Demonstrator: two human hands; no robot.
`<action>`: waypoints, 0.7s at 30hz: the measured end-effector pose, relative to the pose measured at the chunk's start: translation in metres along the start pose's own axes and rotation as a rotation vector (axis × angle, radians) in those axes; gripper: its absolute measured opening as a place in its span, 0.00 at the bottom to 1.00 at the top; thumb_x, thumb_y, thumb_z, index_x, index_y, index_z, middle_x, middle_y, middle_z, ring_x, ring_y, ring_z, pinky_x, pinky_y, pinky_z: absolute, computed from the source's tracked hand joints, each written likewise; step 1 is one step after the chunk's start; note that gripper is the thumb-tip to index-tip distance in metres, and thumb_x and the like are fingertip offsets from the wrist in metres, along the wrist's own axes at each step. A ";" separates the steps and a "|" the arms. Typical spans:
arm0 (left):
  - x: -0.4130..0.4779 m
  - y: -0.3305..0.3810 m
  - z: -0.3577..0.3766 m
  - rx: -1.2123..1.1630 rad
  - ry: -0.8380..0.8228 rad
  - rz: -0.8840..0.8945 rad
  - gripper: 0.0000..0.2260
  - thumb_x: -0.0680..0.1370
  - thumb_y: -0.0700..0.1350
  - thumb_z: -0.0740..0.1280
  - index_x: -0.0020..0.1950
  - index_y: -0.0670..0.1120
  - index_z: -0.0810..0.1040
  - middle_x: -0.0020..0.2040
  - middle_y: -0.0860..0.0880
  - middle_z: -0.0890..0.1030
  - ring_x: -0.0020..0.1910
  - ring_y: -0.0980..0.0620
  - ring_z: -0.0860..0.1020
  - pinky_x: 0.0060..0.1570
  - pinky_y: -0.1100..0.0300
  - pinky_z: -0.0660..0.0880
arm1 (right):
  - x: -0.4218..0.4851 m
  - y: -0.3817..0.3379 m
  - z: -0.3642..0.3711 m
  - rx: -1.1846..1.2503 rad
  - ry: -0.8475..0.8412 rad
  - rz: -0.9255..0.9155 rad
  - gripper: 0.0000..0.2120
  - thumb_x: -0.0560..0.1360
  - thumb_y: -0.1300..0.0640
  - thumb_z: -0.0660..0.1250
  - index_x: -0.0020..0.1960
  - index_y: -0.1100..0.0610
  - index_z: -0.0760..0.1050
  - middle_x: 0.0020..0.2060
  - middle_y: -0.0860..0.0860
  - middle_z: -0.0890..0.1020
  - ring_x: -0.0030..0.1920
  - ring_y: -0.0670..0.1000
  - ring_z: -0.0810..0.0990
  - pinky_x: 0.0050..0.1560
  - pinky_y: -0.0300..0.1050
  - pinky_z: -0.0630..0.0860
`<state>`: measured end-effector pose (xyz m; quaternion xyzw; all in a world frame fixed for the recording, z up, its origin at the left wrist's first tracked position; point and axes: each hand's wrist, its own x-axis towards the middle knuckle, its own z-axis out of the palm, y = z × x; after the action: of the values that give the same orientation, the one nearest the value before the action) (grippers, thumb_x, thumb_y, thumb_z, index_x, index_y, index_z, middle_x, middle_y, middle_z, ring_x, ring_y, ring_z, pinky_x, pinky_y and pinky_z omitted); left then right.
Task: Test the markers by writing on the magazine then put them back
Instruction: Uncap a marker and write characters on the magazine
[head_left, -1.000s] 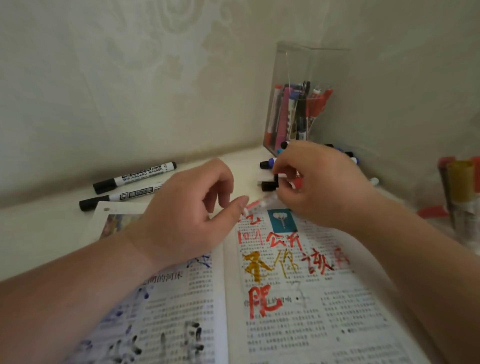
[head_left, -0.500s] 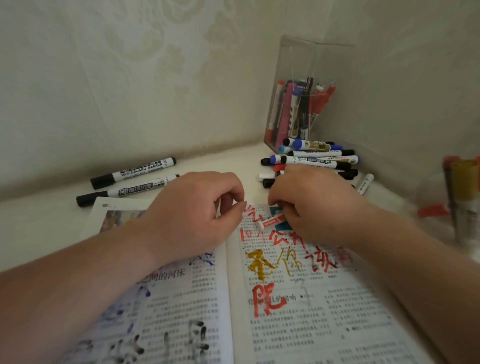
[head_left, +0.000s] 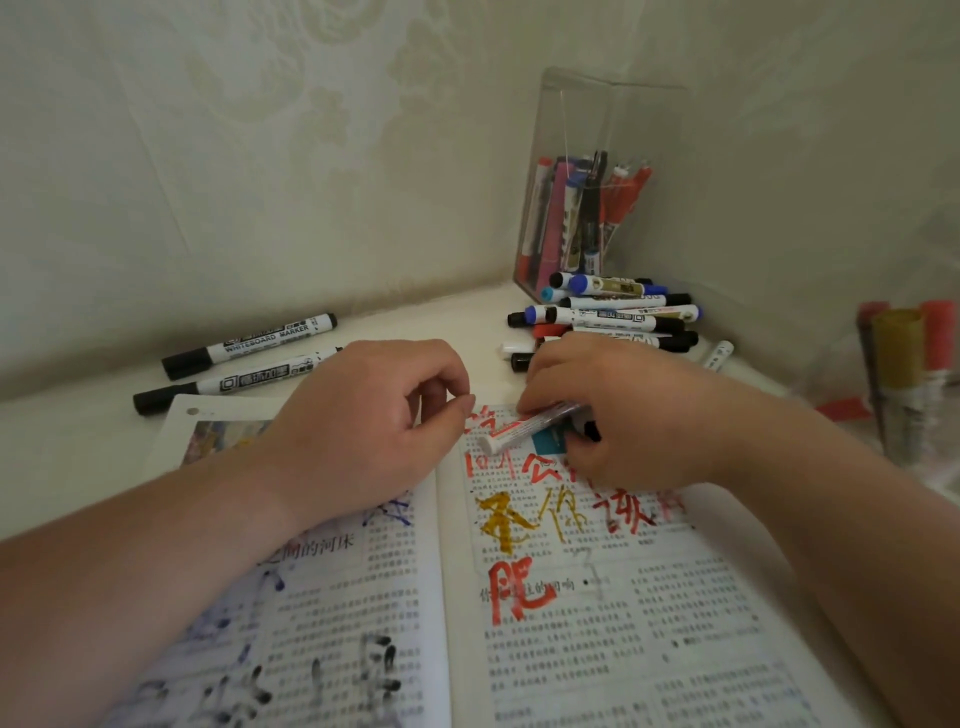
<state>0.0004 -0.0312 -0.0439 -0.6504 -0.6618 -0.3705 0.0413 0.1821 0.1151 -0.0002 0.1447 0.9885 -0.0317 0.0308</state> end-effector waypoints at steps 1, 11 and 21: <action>0.000 0.000 0.000 0.000 -0.001 -0.003 0.02 0.74 0.51 0.69 0.43 0.54 0.80 0.33 0.60 0.79 0.35 0.56 0.78 0.33 0.60 0.73 | 0.001 0.000 0.001 -0.012 -0.003 0.018 0.19 0.76 0.56 0.67 0.65 0.42 0.76 0.58 0.38 0.73 0.62 0.43 0.70 0.66 0.48 0.73; 0.001 0.003 -0.005 -0.121 0.060 0.020 0.13 0.78 0.49 0.63 0.62 0.50 0.76 0.53 0.56 0.77 0.53 0.52 0.77 0.50 0.55 0.75 | 0.005 -0.005 0.014 0.407 0.796 -0.169 0.07 0.74 0.65 0.75 0.48 0.62 0.78 0.43 0.53 0.80 0.44 0.51 0.82 0.47 0.51 0.81; 0.003 0.010 0.004 -0.073 -0.072 0.058 0.10 0.85 0.48 0.60 0.63 0.50 0.75 0.52 0.56 0.78 0.50 0.59 0.77 0.49 0.67 0.72 | 0.008 -0.016 0.023 1.133 0.537 -0.098 0.06 0.76 0.61 0.74 0.50 0.61 0.80 0.35 0.54 0.84 0.33 0.59 0.83 0.32 0.51 0.78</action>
<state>0.0110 -0.0281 -0.0408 -0.6833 -0.6297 -0.3696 0.0042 0.1708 0.1008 -0.0232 0.0958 0.7970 -0.5146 -0.3013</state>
